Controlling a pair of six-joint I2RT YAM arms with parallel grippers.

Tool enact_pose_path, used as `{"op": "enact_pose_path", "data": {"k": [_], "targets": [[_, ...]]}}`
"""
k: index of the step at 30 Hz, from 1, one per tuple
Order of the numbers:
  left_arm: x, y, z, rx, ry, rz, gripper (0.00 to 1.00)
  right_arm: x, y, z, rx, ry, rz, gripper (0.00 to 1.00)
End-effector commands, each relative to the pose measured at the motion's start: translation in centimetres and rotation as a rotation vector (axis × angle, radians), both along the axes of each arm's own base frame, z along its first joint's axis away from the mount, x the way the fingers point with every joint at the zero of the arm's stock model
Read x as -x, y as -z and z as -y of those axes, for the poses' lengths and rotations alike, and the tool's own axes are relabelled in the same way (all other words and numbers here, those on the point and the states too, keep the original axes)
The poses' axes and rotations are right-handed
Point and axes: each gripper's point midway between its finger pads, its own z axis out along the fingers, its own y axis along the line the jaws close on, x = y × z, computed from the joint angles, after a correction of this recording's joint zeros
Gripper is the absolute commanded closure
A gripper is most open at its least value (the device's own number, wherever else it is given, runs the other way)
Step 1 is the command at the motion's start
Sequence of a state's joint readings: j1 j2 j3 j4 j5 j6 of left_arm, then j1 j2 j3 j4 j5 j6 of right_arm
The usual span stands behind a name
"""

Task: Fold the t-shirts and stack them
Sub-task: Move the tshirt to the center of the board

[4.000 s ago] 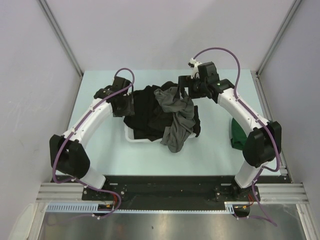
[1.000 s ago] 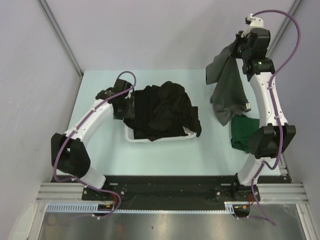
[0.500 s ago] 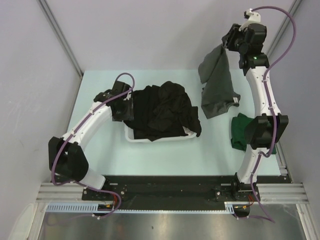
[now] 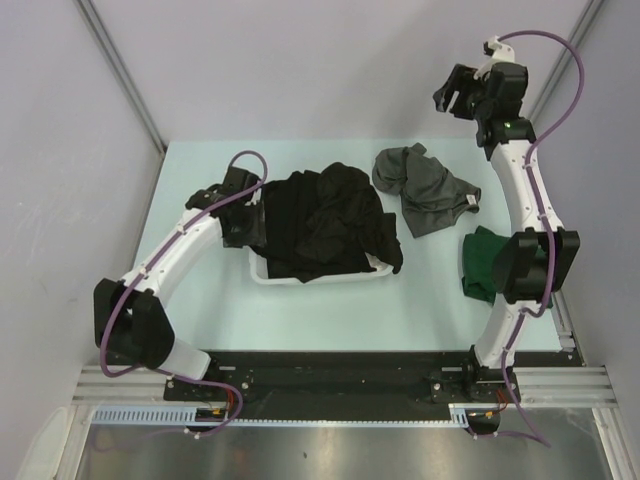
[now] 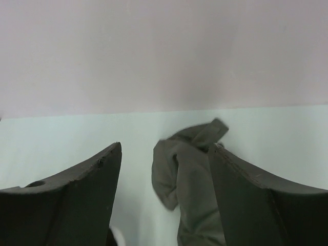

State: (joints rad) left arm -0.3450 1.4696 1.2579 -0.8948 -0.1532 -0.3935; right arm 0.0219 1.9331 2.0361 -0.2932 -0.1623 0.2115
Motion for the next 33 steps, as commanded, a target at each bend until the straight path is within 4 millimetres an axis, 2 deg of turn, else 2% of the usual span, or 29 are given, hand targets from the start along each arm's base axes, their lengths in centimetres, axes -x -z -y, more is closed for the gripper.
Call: {"op": "enact_pose_path", "data": {"k": [1,2,3,4,7,8,9,12,18,19,20,21,23,25,27,32,33], "targets": [[-0.1,-0.6,-0.3,-0.007,-0.021,0.044,0.43,5.6,-4.6,-1.6,-0.057,-0.085,0.084,0.25],[-0.2,-0.5,-0.6,-0.021,-0.021,0.044,0.43,6.3,-5.0,-1.9,-0.071,-0.099,0.102,0.25],[-0.4,-0.4,-0.7,-0.037,-0.013,0.044,0.43,8.2,-6.3,-2.3,-0.081,-0.113,0.132,0.24],[-0.6,-0.1,-1.1,-0.061,-0.020,0.042,0.43,8.9,-4.2,-2.8,-0.088,-0.126,0.092,0.24],[-1.2,0.9,-1.0,-0.078,-0.014,0.025,0.43,11.7,-5.1,-3.9,-0.104,-0.156,0.125,0.22],[-1.4,1.5,-0.8,-0.080,-0.008,0.013,0.44,12.1,-3.8,-4.1,-0.101,-0.158,0.095,0.22],[-1.7,2.0,-0.6,-0.070,-0.005,0.010,0.46,12.9,-4.2,-4.2,-0.096,-0.156,0.102,0.22],[-1.9,3.4,0.2,-0.048,0.003,-0.025,0.47,13.7,-3.6,-4.6,-0.082,-0.167,0.086,0.22],[-2.3,5.2,0.9,-0.035,0.024,-0.075,0.51,14.9,-5.8,-5.5,-0.092,-0.190,0.121,0.22],[-2.3,5.5,0.9,-0.040,0.025,-0.083,0.56,15.1,-5.9,-5.6,-0.090,-0.195,0.120,0.22],[-2.5,5.7,0.8,-0.048,0.022,-0.087,0.76,15.3,-6.3,-6.0,-0.091,-0.204,0.124,0.21],[-2.5,6.1,0.7,-0.060,0.019,-0.104,0.87,15.5,-6.6,-6.1,-0.090,-0.207,0.130,0.21],[-3.0,6.2,0.6,-0.075,0.013,-0.103,1.00,15.8,-6.7,-6.5,-0.092,-0.218,0.127,0.22],[-3.2,6.8,0.5,-0.093,0.014,-0.122,1.00,16.2,-6.4,-7.4,-0.093,-0.245,0.115,0.22],[-4.1,6.4,0.3,-0.116,0.008,-0.109,1.00,16.7,-5.9,-8.7,-0.094,-0.281,0.094,0.22],[-6.7,5.7,-1.3,-0.109,-0.060,-0.100,1.00,17.8,-2.1,-10.9,-0.089,-0.361,-0.060,0.25],[-7.2,5.5,-2.5,-0.102,-0.095,-0.096,1.00,17.7,-0.8,-11.2,-0.093,-0.365,-0.108,0.26]]}}
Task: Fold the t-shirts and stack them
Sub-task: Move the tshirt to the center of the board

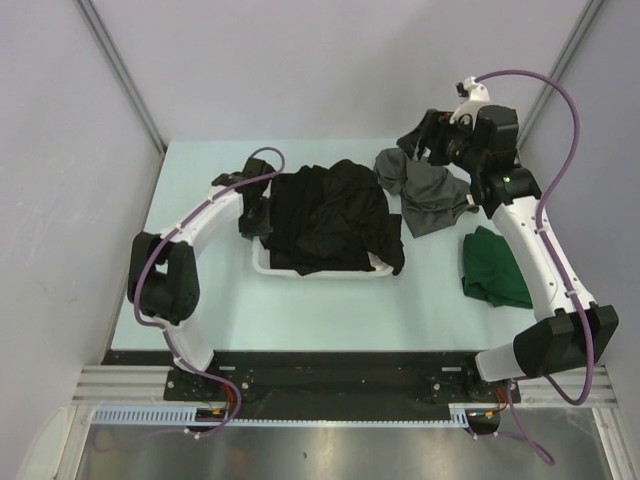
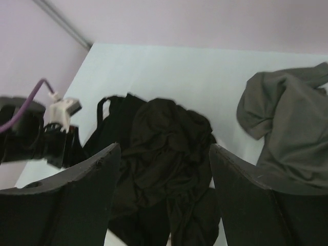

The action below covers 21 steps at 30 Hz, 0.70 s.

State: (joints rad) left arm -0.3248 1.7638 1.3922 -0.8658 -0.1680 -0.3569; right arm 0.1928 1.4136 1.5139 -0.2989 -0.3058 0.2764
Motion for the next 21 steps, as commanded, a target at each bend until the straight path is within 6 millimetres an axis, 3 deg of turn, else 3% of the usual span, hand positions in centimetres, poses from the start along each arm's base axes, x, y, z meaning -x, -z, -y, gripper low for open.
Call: {"op": "enact_pose_path", "data": {"k": [1,5,9,11,12,15,21], "targets": [[-3.2,0.2,-3.5,-0.033,-0.120,0.029,1.00,1.9,1.9,-1.7,0.013,-0.078,-0.133,0.27],[-5.6,-1.3,-7.2,-0.020,-0.219,0.081,1.00,3.0,5.4,-1.8,0.039,-0.084,-0.244,0.29],[-7.6,-2.4,-11.8,-0.051,-0.304,0.123,1.00,3.9,5.6,-1.6,0.053,-0.086,-0.250,0.29],[-8.6,-3.0,-12.8,-0.044,-0.328,0.140,1.00,4.0,5.9,-1.7,0.070,-0.089,-0.261,0.29],[-8.7,-2.6,-15.3,-0.045,-0.389,0.130,1.00,4.1,5.8,-1.7,0.074,-0.090,-0.260,0.29],[-9.1,-3.2,-18.4,-0.028,-0.480,0.144,1.00,4.3,5.8,-2.1,0.080,-0.100,-0.268,0.29],[-7.9,-4.4,-22.6,-0.042,-0.602,0.162,1.00,4.1,6.0,-2.6,0.084,-0.108,-0.272,0.29]]}}
